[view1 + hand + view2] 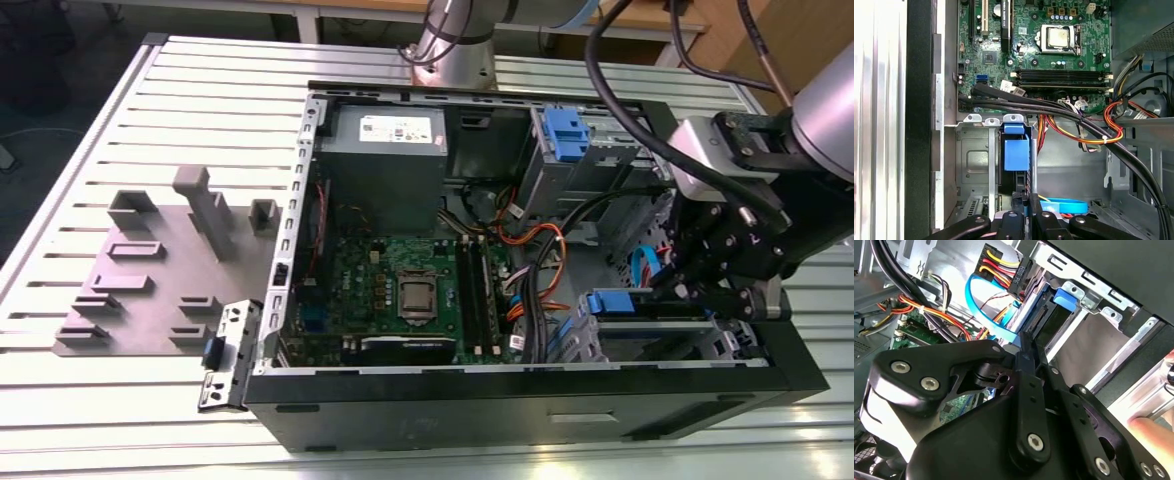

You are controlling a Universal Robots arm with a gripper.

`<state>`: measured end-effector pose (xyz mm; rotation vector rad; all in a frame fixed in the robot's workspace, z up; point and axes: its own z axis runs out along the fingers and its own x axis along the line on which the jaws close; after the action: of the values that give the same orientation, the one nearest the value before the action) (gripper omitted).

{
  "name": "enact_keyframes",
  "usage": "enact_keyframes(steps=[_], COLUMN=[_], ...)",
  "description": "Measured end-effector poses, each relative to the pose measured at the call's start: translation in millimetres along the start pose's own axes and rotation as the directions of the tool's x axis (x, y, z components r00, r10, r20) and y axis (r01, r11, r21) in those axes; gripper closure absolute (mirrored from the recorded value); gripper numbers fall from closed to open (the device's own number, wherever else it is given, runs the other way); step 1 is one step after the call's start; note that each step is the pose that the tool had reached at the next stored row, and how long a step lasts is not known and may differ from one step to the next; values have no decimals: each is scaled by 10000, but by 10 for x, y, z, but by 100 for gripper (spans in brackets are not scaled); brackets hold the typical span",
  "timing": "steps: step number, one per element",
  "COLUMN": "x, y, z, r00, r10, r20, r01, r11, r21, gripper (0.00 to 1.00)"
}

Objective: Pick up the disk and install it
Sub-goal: 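Insert the first disk wire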

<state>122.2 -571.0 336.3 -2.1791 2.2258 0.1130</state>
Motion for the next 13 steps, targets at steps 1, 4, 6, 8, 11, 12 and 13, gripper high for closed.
enact_keyframes(steps=[1,4,6,8,11,12,13], x=[0,-1,0,0,2,2,3], y=[1,2,1,1,1,0,0], z=[0,2,10,17,34,40,48], r00=[10000,10000,10000,10000,10000,10000,10000], r10=[-1,0,0,0,0,0,0], r20=[0,-1,0,1,2,0,0], r01=[1,0,0,0,0,0,0], r11=[10000,10000,10000,10000,10000,10000,10000], r21=[0,0,0,0,0,0,0], gripper=[84,84,84,84,84,84,84])
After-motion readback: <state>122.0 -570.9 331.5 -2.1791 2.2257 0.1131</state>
